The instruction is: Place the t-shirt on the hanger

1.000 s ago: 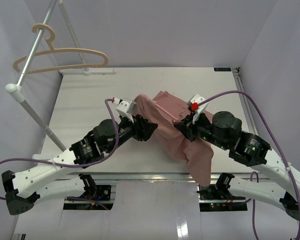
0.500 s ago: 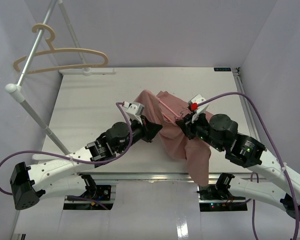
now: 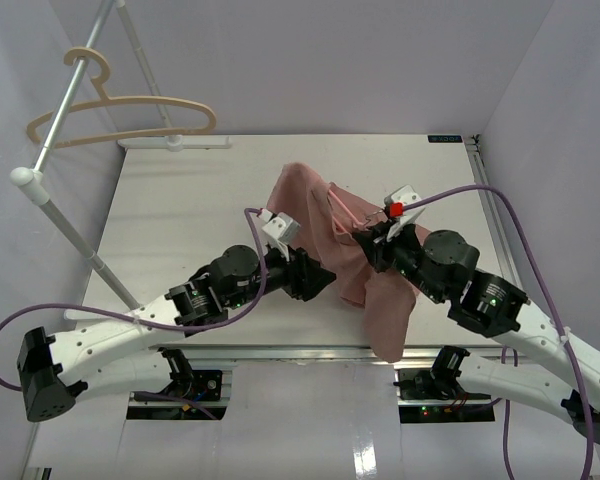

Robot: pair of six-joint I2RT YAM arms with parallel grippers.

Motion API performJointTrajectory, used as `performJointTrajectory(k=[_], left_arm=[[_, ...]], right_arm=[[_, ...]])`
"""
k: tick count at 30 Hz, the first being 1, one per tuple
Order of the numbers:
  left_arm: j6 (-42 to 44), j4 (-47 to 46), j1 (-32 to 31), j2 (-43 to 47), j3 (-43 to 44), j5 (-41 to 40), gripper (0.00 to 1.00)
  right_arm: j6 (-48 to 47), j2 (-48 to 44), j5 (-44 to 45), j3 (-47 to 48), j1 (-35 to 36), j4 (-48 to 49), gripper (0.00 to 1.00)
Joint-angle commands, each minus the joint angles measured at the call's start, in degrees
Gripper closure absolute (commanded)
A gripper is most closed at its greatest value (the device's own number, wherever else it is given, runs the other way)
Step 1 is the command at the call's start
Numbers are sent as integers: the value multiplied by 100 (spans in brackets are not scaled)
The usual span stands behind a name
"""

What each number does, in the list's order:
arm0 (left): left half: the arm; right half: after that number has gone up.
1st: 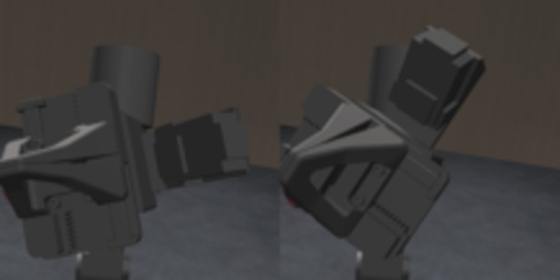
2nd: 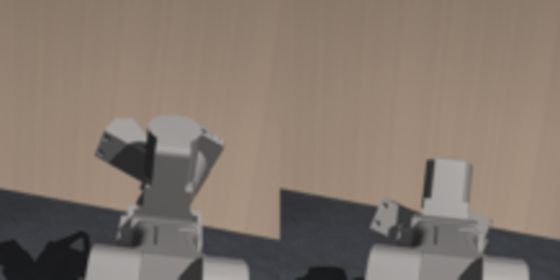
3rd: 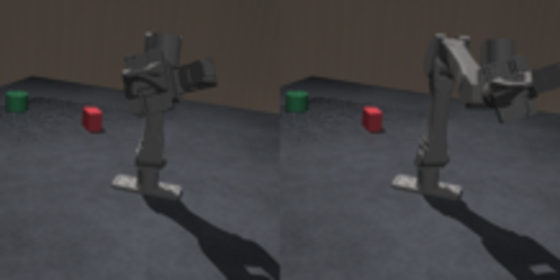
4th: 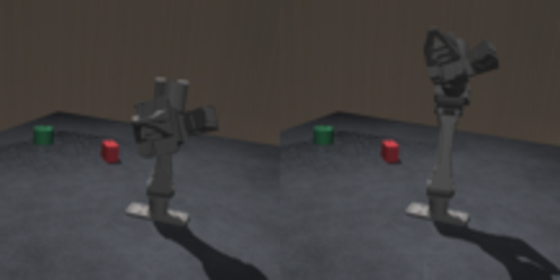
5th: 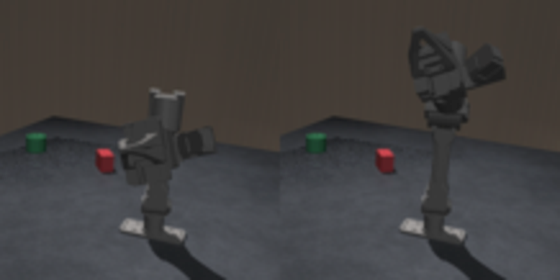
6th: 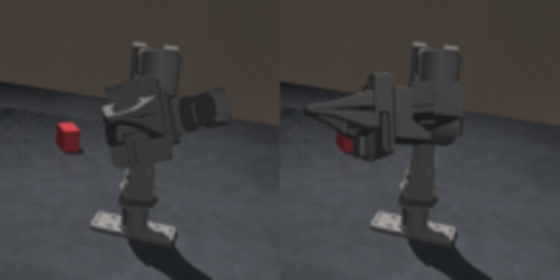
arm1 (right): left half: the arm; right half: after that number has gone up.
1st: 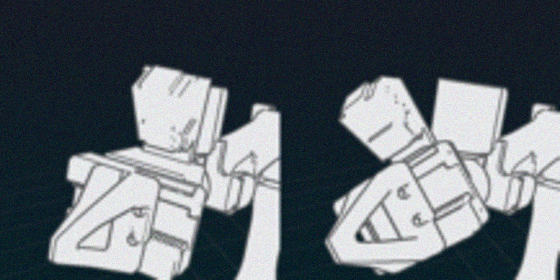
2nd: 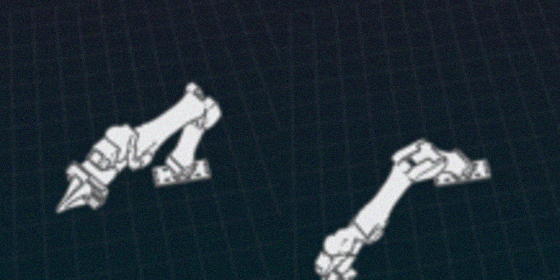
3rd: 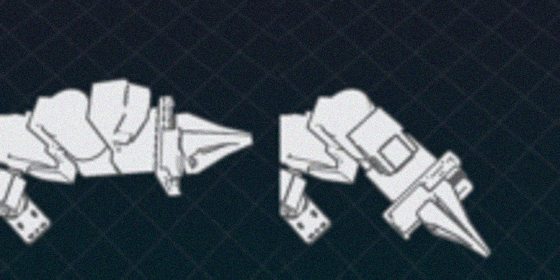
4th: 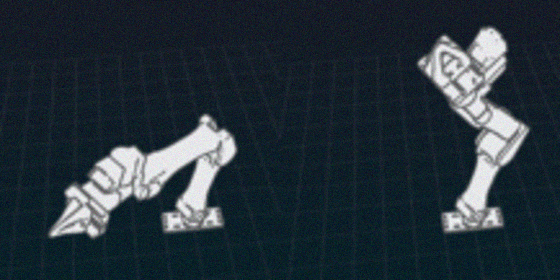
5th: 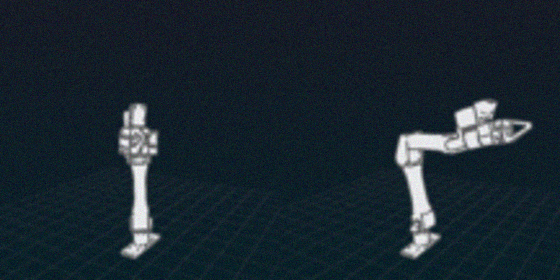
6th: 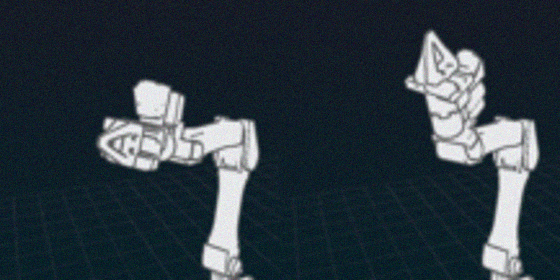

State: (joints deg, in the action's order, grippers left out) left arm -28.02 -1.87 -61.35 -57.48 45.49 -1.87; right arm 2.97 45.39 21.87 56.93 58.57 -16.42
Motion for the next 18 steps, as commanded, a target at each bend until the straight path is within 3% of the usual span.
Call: performJointTrajectory(k=[1, 4, 8, 12, 18], left_arm=[[400, 1151, 9, 925, 407, -1461, 36], [420, 1628, 18, 1244, 350, -2575, 37], [651, 1650, 18, 1504, 116, -3117, 37], [1171, 1709, 18, 1598, 389, -2875, 38], [2073, 2362, 18, 1497, 1605, -1824, 37]], right_arm=[[163, -728, -275, -209, -3, 365, 92], [207, -963, -550, -153, 0, 114, 92], [230, -1102, -912, 124, 3, -276, 92], [133, -844, -1288, 507, 2, -904, 92], [-2, -718, -1715, 338, 6, -1278, 92]])
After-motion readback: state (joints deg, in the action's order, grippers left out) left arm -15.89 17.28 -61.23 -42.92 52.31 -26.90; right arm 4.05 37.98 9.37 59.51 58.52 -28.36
